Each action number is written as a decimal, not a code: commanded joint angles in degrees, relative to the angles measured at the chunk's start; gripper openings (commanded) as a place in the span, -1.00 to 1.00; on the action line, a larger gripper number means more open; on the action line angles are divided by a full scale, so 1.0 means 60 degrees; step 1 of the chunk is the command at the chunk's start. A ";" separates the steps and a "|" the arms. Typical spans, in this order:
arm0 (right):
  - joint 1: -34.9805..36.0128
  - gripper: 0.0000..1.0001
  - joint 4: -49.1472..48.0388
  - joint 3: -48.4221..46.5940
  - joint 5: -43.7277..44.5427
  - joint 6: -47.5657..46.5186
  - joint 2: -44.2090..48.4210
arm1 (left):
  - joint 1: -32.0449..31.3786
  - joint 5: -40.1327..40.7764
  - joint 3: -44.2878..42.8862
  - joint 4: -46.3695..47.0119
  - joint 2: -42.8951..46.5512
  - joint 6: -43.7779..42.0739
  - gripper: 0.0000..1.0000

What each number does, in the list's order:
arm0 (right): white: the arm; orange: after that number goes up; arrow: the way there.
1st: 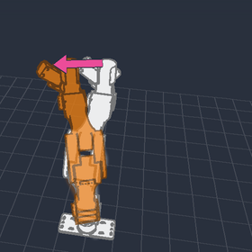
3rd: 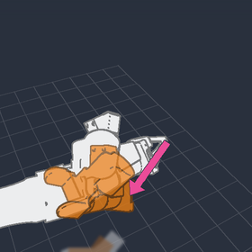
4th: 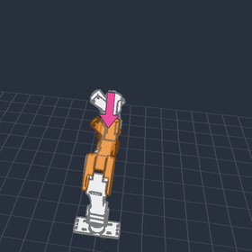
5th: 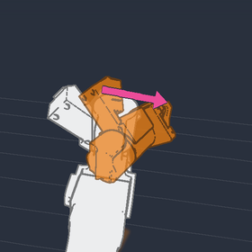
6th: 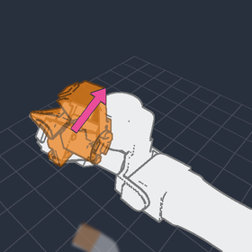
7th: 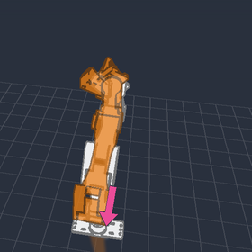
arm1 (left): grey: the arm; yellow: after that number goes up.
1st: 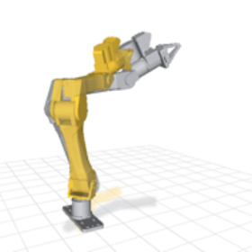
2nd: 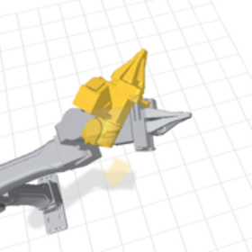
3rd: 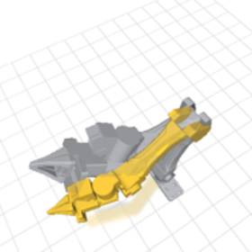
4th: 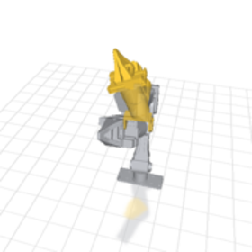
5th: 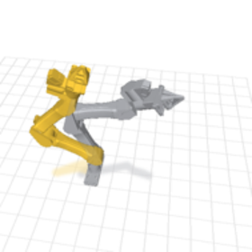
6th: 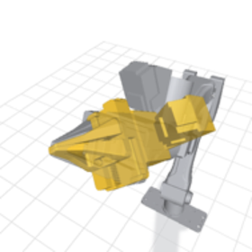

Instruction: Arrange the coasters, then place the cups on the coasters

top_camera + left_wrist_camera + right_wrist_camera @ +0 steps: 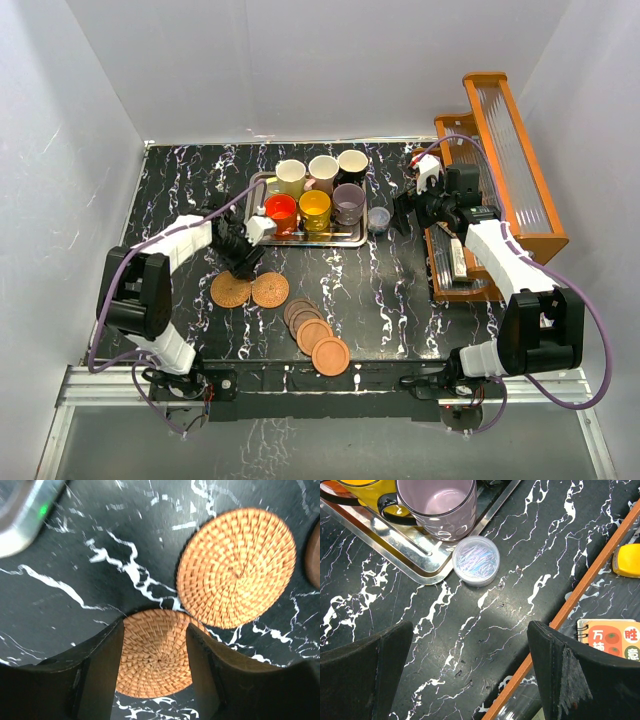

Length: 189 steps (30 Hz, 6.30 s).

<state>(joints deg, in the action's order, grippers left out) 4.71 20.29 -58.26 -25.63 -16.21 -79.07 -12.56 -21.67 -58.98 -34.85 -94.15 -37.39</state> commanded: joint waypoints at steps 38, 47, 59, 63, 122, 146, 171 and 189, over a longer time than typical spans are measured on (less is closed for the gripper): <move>-0.0049 0.97 -0.0511 0.0068 -0.0007 -0.0122 0.0283 | -0.2167 -0.0476 0.0381 0.0820 0.0307 -0.0716 0.13; -0.0046 0.97 -0.0498 0.0056 -0.0064 -0.0126 0.0242 | -0.2179 0.0332 0.1393 0.0301 0.0632 -0.1633 0.13; -0.0047 0.97 -0.0498 0.0057 -0.0099 -0.0130 0.0280 | -0.1935 0.1147 0.1600 0.0032 0.1405 -0.1760 0.12; -0.0051 0.97 -0.0490 0.0055 -0.0123 -0.0126 0.0294 | -0.1947 0.0284 0.0970 0.0234 0.1376 -0.1299 0.13; -0.0311 0.97 -0.0469 0.0084 -0.0138 -0.0152 0.0335 | -0.5684 0.1870 0.0272 0.1395 -0.0658 -0.1501 0.39; -0.0319 0.97 -0.0458 0.0055 -0.0116 -0.0155 0.0227 | -0.4280 0.2821 0.0279 0.2084 -0.0624 -0.1719 0.34; -0.0495 0.97 -0.0450 0.0069 -0.0131 -0.0151 0.0316 | -0.5377 -0.0920 -0.1521 0.0074 -0.0583 -0.1437 0.38; -0.0609 0.97 -0.0447 0.0071 -0.0175 -0.0140 0.0339 | -0.7077 0.0025 -0.1425 0.1165 -0.1677 -0.0882 0.40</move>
<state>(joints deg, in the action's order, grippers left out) 1.37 20.32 -58.24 -25.87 -16.43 -79.07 -53.98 -22.96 -67.22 -29.58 -104.12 -43.40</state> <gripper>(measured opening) 0.983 0.695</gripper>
